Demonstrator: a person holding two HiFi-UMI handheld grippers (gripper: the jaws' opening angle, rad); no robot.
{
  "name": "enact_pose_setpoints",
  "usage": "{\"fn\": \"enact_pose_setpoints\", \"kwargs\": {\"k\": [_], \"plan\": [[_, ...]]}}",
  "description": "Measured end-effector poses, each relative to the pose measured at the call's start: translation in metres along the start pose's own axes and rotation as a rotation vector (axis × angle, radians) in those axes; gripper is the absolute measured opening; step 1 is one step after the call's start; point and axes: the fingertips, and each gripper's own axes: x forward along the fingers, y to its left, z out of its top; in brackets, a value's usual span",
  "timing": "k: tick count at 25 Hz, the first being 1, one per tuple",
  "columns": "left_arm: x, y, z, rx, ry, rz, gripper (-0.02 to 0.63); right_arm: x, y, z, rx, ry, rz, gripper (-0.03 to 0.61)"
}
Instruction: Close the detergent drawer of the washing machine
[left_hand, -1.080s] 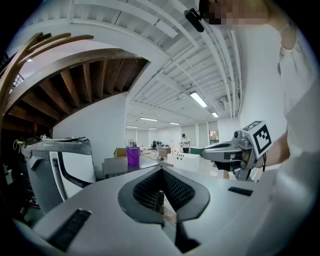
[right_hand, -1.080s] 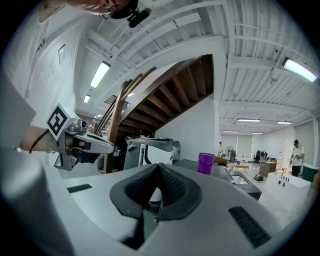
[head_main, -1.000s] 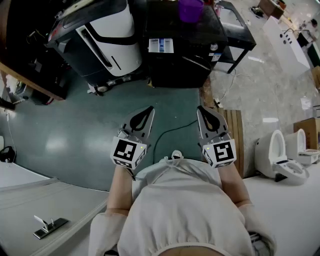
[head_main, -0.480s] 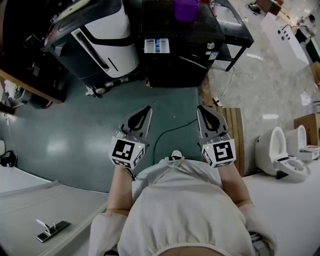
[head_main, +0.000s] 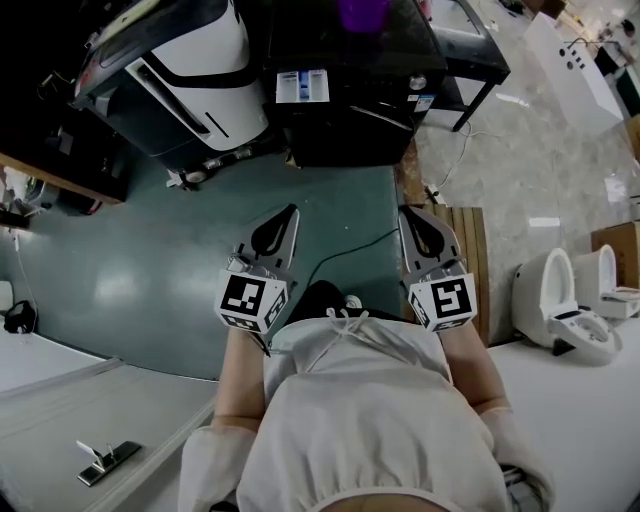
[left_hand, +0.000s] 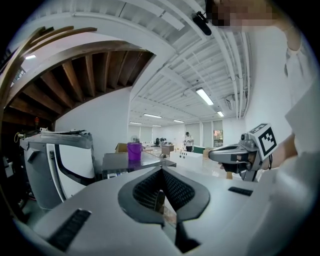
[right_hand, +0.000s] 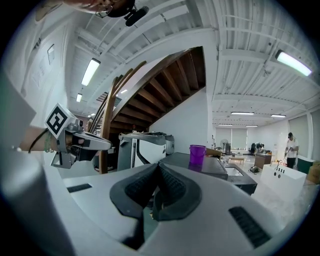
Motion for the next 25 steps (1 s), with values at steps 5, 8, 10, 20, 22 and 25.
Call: {"fn": "enact_pose_setpoints", "kwargs": {"k": [5,8,10,20,22,25], "plan": [[0.026,0.026,-0.015,-0.021,0.040,0.019,0.017,0.039,-0.011,-0.010,0.021,0.017,0.015,0.004],[0.050,0.052,-0.023,-0.038,0.054,0.023,0.017,0.074,-0.019,-0.014,0.020,0.030,0.022,0.005],[0.068,0.073,-0.028,-0.052,0.060,0.022,0.017,0.102,-0.024,-0.017,0.017,0.041,0.028,0.005],[0.175,0.193,-0.034,-0.103,0.076,-0.003,0.017,0.257,-0.065,-0.015,0.000,0.098,0.012,0.005],[0.191,0.213,-0.036,-0.104,0.081,-0.012,0.017,0.281,-0.070,-0.014,0.003,0.104,0.003,0.005],[0.210,0.235,-0.041,-0.106,0.091,-0.022,0.017,0.311,-0.074,-0.017,0.012,0.111,0.001,0.005]]}}
